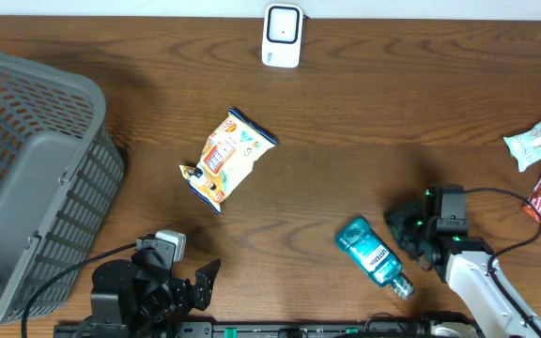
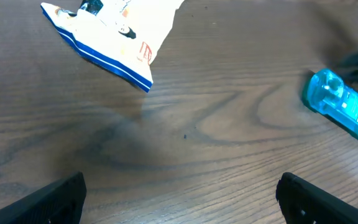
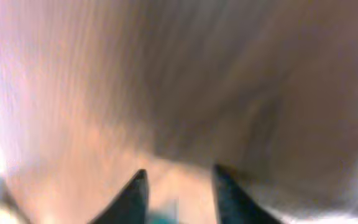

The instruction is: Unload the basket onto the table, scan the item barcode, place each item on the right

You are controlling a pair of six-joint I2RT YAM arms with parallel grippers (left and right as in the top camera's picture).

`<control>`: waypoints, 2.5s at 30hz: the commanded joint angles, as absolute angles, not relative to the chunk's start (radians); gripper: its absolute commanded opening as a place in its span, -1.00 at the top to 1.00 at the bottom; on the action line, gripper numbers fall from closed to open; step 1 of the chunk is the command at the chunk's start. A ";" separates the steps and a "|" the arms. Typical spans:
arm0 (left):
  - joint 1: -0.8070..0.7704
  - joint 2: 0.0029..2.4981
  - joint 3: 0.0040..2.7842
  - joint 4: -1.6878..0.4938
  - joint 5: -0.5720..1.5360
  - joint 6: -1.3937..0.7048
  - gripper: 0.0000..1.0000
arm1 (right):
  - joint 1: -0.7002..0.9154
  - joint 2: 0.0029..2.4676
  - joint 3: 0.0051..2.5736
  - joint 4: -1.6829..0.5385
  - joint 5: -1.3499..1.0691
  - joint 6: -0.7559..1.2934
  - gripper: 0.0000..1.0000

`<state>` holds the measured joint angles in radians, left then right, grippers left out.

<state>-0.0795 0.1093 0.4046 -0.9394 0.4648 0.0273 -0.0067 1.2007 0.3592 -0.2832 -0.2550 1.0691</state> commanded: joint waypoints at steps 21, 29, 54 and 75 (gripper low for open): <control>-0.078 0.107 0.413 -0.942 0.460 0.037 -0.96 | 0.285 0.875 0.448 -1.164 -0.078 1.374 0.97; -0.078 0.107 0.413 -0.942 0.459 0.037 -0.96 | 0.285 0.977 0.326 -1.014 -0.122 1.444 0.97; -0.078 0.107 0.413 -0.942 0.459 0.037 -0.95 | 0.285 1.115 0.339 -0.113 0.127 1.040 0.78; -0.078 0.107 0.413 -0.942 0.459 0.037 -0.96 | 0.283 1.186 0.503 -0.632 0.222 1.322 0.97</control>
<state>-0.0795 0.1093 0.4042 -0.9394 0.4648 0.0273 0.2794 1.1461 0.5419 -0.6308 0.0566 1.1473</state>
